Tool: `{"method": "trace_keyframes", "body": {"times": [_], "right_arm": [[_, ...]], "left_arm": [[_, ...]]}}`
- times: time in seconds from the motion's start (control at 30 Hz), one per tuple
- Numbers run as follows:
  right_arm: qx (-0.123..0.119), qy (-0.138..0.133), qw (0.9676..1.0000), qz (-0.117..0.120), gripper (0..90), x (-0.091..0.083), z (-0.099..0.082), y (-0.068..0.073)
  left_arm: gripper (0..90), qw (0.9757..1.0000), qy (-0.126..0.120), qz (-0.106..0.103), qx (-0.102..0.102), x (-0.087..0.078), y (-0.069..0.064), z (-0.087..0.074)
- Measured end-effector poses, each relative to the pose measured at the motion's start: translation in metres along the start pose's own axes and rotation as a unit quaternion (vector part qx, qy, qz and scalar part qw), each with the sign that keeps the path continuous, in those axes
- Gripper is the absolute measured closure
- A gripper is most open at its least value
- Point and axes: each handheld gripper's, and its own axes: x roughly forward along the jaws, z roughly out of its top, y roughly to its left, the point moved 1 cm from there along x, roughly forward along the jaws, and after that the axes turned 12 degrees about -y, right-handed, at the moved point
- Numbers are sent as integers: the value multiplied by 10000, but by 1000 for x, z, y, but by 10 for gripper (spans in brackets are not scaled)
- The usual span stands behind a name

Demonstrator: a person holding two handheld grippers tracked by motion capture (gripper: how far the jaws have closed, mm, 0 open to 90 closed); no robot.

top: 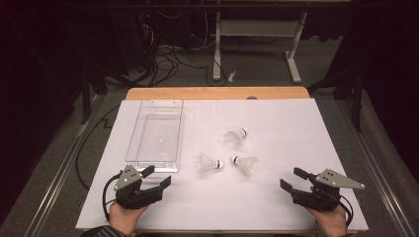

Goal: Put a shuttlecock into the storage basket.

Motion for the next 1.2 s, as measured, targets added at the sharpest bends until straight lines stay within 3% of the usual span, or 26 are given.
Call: {"method": "trace_keyframes", "body": {"times": [0.57,1.2], "right_arm": [[6,21,10000,-13,302,1,0,1],[-42,64,10000,-48,310,1,-1,0]], "left_arm": [[287,9999,-13,-88,-48,2,-4,4],[306,9997,21,-225,35,16,-15,13]]}}
